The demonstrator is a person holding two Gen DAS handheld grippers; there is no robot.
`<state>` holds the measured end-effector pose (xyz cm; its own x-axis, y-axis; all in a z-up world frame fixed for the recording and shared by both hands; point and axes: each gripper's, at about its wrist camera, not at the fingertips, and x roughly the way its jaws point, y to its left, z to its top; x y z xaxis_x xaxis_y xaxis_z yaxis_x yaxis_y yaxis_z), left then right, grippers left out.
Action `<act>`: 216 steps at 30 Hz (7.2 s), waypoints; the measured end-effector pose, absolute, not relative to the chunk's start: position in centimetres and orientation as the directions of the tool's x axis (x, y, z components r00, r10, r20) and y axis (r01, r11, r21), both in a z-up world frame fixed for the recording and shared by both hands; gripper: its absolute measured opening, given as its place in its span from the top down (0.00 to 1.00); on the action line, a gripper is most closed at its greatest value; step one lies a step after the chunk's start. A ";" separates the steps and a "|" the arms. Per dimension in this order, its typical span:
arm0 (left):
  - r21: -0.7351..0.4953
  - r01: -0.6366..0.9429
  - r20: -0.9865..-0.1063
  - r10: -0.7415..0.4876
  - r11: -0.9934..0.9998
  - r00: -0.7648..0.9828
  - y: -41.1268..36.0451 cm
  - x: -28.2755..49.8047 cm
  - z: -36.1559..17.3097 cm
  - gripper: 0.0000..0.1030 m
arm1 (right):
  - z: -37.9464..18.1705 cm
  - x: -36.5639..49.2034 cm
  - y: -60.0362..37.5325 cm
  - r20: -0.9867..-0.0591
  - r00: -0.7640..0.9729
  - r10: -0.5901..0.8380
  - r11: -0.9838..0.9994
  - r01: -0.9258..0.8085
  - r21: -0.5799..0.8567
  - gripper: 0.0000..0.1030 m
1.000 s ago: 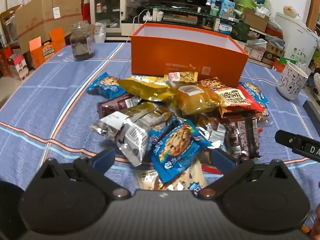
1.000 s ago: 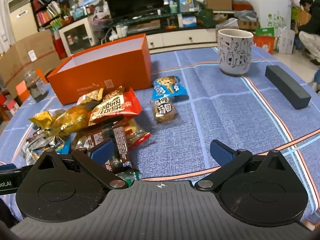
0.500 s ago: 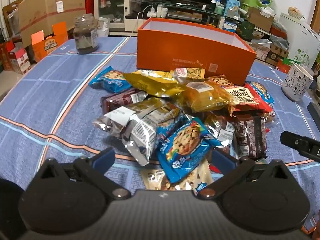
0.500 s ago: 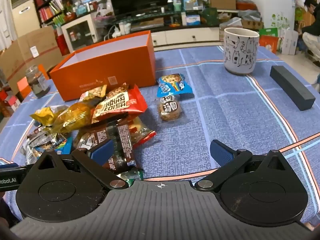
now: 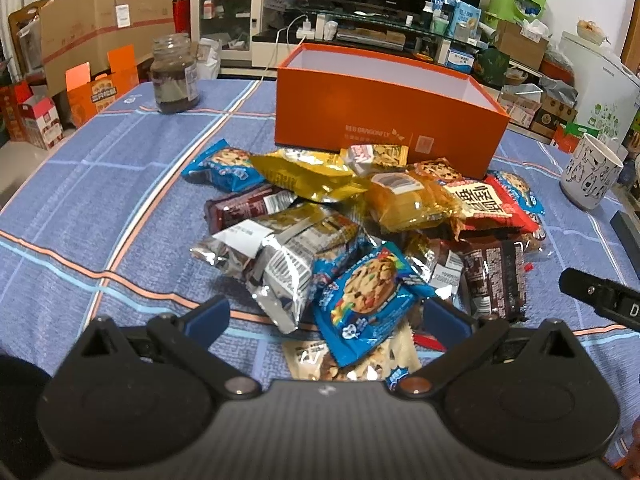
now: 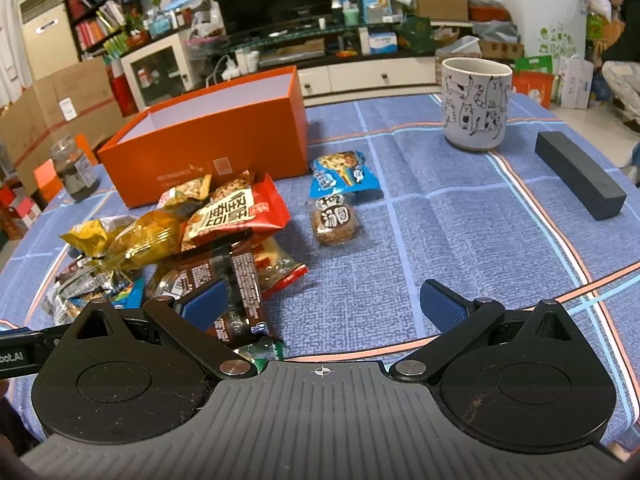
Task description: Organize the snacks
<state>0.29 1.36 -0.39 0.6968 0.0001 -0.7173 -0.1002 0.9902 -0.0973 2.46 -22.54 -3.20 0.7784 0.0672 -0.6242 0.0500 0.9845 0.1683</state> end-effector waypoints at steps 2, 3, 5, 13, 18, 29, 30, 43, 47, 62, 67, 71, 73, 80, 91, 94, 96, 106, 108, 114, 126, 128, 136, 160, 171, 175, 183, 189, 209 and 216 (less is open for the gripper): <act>-0.099 -0.100 -0.714 -0.001 0.990 0.700 1.3 0.1 -0.1 0.01 | -3.2 2.4 -22.6 -0.622 0.780 0.065 0.984 0.051 0.168 0.06; -0.100 -0.100 -0.713 -0.001 0.990 0.701 1.2 0.1 0.0 0.01 | -3.1 2.4 -22.6 -0.621 0.781 0.064 0.985 0.052 0.167 0.06; -0.098 -0.101 -0.711 0.002 0.990 0.704 1.1 0.0 0.2 0.01 | -3.1 2.3 -22.7 -0.620 0.782 0.060 0.985 0.055 0.164 0.06; -0.099 -0.094 -0.713 -0.004 0.991 0.701 0.8 0.1 0.3 0.01 | -3.0 2.3 -22.6 -0.616 0.786 0.054 0.985 0.057 0.160 0.06; -0.100 -0.090 -0.719 -0.009 0.991 0.695 0.8 0.3 0.0 0.01 | -2.8 2.7 -22.3 -0.611 0.789 0.060 0.984 0.055 0.167 0.06; -0.114 -0.109 -0.731 -0.009 0.987 0.682 1.7 0.9 -0.9 0.01 | -3.0 3.2 -21.2 -0.620 0.783 0.055 0.991 0.035 0.131 0.06; -0.115 -0.110 -0.732 -0.010 0.987 0.681 1.8 0.9 -0.9 0.01 | -3.0 3.2 -21.3 -0.620 0.783 0.054 0.991 0.037 0.133 0.06; -0.111 -0.103 -0.733 -0.012 0.988 0.680 1.7 0.9 -1.1 0.01 | -3.1 3.2 -21.3 -0.619 0.783 0.057 0.991 0.033 0.132 0.06; -0.104 -0.105 -0.737 -0.006 0.989 0.676 1.9 1.0 -1.0 0.01 | -3.2 3.2 -21.4 -0.620 0.782 0.059 0.991 0.030 0.131 0.06; -0.157 -0.047 -0.744 -0.087 0.987 0.662 2.9 0.3 -2.2 0.01 | -7.3 4.0 -25.0 -0.715 0.699 0.028 0.980 0.123 0.158 0.06; -0.158 -0.041 -0.742 -0.092 0.987 0.664 2.7 0.0 -2.2 0.01 | -8.0 4.3 -25.0 -0.724 0.690 0.021 0.982 0.122 0.145 0.06; -0.165 -0.060 -0.736 -0.083 0.984 0.672 3.2 0.0 -1.8 0.01 | -9.0 3.6 -24.6 -0.676 0.736 -0.026 0.993 0.100 0.070 0.06; -0.167 -0.067 -0.738 -0.079 0.984 0.670 3.4 0.0 -1.8 0.01 | -9.5 3.3 -23.9 -0.660 0.749 -0.058 0.997 0.079 0.002 0.06; -0.178 -0.084 -0.736 -0.076 0.980 0.672 3.9 0.0 -1.6 0.01 | -7.7 4.1 -25.6 -0.689 0.725 -0.009 0.980 0.145 0.139 0.06; -0.139 -0.032 -0.702 -0.076 0.990 0.708 2.6 0.7 -1.2 0.01 | -6.3 4.0 -20.2 -0.622 0.776 0.108 0.994 -0.073 0.081 0.06; -0.154 -0.011 -0.692 -0.100 0.988 0.715 2.0 2.3 -1.0 0.01 | -6.7 4.3 -19.3 -0.610 0.788 0.081 0.996 -0.092 0.013 0.06; -0.107 0.003 -0.692 -0.077 0.994 0.717 1.1 3.7 -1.5 0.01 | -7.1 5.2 -18.6 -0.620 0.780 0.084 0.995 -0.100 0.009 0.06; 0.135 -0.120 -0.739 0.181 0.983 0.649 3.7 7.2 -5.5 0.01 | -7.9 8.5 -19.7 -0.648 0.746 0.155 0.985 -0.069 0.156 0.06; 0.044 -0.150 -0.761 0.130 0.988 0.635 6.1 7.5 -5.8 0.01 | -8.2 8.7 -21.3 -0.656 0.736 0.169 0.974 -0.022 0.226 0.06; -0.001 -0.221 -0.763 0.142 0.975 0.631 8.9 7.2 -4.6 0.01 | -7.5 7.7 -23.7 -0.653 0.756 0.036 0.978 0.109 0.180 0.06; -0.101 0.047 -0.777 -0.108 0.994 0.620 5.0 -2.9 -2.1 0.01 | -4.8 2.8 -23.4 -0.600 0.791 0.123 0.980 0.001 0.201 0.06; -0.093 0.113 -0.779 -0.143 0.989 0.611 3.9 -3.8 -2.8 0.01 | -4.9 2.4 -24.0 -0.614 0.778 0.137 0.975 0.004 0.222 0.06; -0.013 0.213 -0.771 -0.146 0.977 0.620 0.4 -1.5 -4.8 0.10 | -5.5 2.2 -25.0 -0.624 0.768 0.144 0.966 0.028 0.256 0.06; 0.031 0.307 -0.775 -0.171 0.951 0.609 0.7 -0.3 -4.9 0.23 | -6.4 -0.9 -23.7 -0.638 0.749 0.181 0.971 -0.033 0.236 0.06; -0.021 0.204 -0.781 -0.143 0.979 0.608 3.6 -0.6 -5.1 0.19 | -5.2 -1.0 -16.5 -0.647 0.711 0.276 0.897 -0.433 -0.093 0.06; -0.017 0.209 -0.771 -0.146 0.978 0.620 2.8 -0.4 -5.4 0.19 | -6.5 -1.0 -16.4 -0.663 0.718 0.213 0.936 -0.345 -0.072 0.07; -0.014 0.220 -0.753 -0.155 0.975 0.639 2.3 0.1 -5.4 0.18 | -8.6 1.4 -15.9 -0.718 0.670 0.190 0.964 -0.264 0.009 0.07; -0.051 0.259 -0.742 -0.211 0.964 0.637 2.6 -0.1 -4.8 0.52 | -8.2 0.3 -17.3 -0.676 0.708 0.206 0.967 -0.252 0.031 0.50; -0.234 0.206 -0.562 -0.305 0.950 0.769 3.7 16.0 8.6 0.51 | 3.9 13.1 -19.5 -0.450 0.853 0.265 0.964 -0.231 0.130 0.52; -0.232 0.152 -0.580 -0.263 0.961 0.771 3.6 27.1 6.7 0.51 | 3.5 25.9 -16.8 -0.442 0.868 0.227 0.974 -0.194 0.119 0.52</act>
